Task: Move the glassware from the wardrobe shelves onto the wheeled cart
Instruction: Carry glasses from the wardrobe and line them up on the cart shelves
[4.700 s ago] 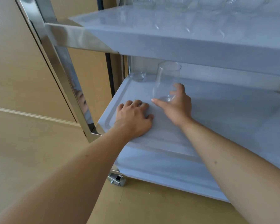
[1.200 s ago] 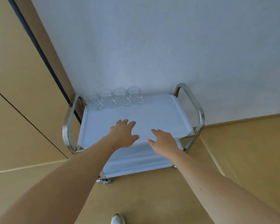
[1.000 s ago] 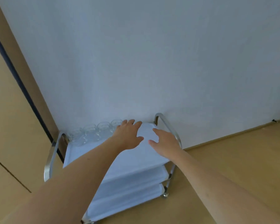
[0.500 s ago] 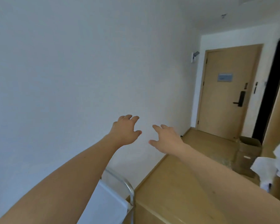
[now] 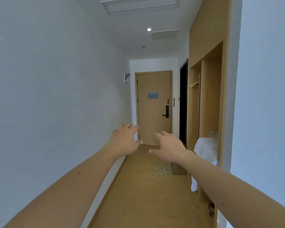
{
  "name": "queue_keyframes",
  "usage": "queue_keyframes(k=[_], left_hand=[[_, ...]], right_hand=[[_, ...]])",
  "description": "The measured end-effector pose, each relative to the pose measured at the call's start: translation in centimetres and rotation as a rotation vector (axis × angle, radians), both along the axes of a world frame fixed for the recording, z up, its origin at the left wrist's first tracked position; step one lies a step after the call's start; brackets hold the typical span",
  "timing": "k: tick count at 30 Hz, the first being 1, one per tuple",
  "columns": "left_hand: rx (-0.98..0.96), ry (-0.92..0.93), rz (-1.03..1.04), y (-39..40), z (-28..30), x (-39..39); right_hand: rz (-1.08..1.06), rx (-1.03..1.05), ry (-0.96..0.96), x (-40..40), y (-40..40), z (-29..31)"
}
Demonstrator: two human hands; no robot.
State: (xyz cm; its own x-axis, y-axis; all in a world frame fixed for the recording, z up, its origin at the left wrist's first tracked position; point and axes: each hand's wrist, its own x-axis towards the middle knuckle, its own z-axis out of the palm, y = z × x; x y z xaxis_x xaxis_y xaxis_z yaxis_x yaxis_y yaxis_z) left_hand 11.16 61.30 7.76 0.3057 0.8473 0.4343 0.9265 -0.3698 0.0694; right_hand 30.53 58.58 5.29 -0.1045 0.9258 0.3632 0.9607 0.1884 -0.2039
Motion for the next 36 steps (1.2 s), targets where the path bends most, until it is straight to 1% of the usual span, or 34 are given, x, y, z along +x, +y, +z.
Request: queue_keyframes(k=[7, 16, 22, 27, 31, 36], left_hand=[[0.053, 0.034, -0.107, 7.9, 1.4, 7.5], [0.065, 0.072, -0.13, 18.5, 2.7, 14.5], [0.014, 0.072, -0.176, 24.5, 1.4, 17.5], [0.017, 0.037, -0.247, 30.4, 0.7, 19.9], [0.028, 0.072, -0.323, 35.8, 0.4, 21.6], [0.008, 0.084, -0.416, 43.8, 1.2, 23.7]], right_hand=[[-0.082, 0.039, 0.0, 7.4, 7.3, 1.4], [-0.127, 0.017, 0.001, 14.6, 17.8, 1.3], [-0.168, -0.019, -0.02, 17.8, 22.9, 0.2], [-0.208, -0.029, -0.002, 19.9, 26.9, -0.2], [-0.281, -0.065, -0.006, 21.6, 30.6, -0.6], [-0.351, -0.065, 0.006, 23.1, 37.0, -0.1]])
